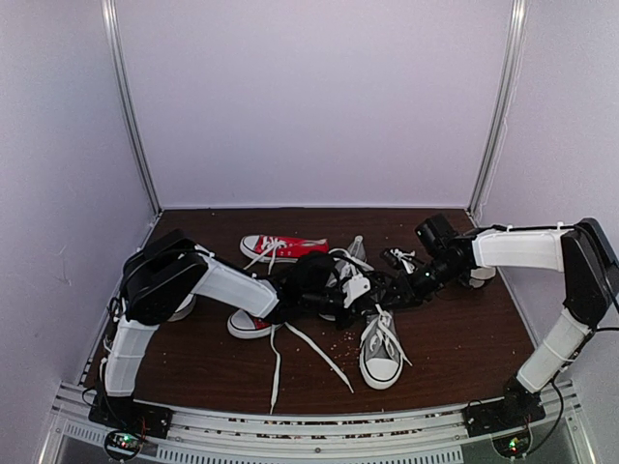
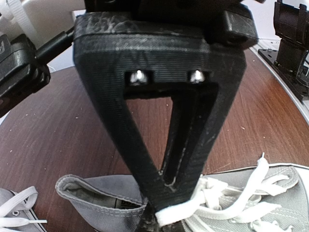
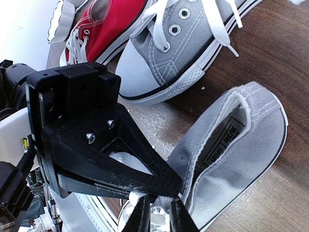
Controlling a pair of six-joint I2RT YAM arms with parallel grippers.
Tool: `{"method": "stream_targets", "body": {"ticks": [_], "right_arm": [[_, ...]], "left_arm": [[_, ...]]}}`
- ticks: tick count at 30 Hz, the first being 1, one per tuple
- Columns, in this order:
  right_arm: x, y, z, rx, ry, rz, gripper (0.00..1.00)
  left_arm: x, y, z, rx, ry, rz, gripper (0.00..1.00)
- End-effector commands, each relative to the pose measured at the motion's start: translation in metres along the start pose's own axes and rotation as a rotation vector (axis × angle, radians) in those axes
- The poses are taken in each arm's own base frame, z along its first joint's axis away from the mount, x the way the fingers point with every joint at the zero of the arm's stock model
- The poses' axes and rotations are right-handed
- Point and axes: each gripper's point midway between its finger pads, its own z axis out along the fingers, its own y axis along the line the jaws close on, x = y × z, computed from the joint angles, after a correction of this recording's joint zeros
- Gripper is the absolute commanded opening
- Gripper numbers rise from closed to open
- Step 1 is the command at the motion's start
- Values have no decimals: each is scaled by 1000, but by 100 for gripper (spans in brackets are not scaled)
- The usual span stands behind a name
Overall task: Tie the shoes
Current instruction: Cross the half-tied shoelace with the shoelace loop.
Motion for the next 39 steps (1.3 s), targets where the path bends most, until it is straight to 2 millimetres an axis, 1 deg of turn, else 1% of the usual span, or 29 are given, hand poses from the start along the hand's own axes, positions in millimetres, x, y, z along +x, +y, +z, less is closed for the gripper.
{"method": "stream_targets", "body": {"ticks": [1,5,10,13,16,17,19,23,26,34,37,39], "right_arm": [[3,12,9,-75,8,-2,16],[12,9,13,-71,33,8,18],[13,7,17,-62,26,15,18],[8,8,18,-65,13,18,12],[5,9,18,-69,-1,19,2],[5,10,17,-66,-5,17,0],[3,10,12,-50,-13,6,0],[-2,4,-6,8,-55,2,0],[-4,-1,-14,40,-65,-2,0],[-4,0,-18,56,-58,-15,0],[-3,0,-19,58,-52,-26,0],[0,2,-17,36,-39,-26,0]], "left_arm": [[-15,-3,11,9,-58,19,0],[-19,1,12,-11,-67,20,0],[-26,4,11,-29,-100,-2,0],[-30,3,11,-25,-123,-14,0],[-33,3,11,-20,-137,-23,0],[-33,2,11,-21,-138,-23,0],[-32,2,10,-25,-135,-23,0],[-23,3,5,-48,-104,-8,0],[-16,7,4,-74,-58,16,0],[-9,7,4,-77,-17,36,0],[-10,7,2,-78,-17,40,0],[-15,7,1,-79,-29,44,0]]}}
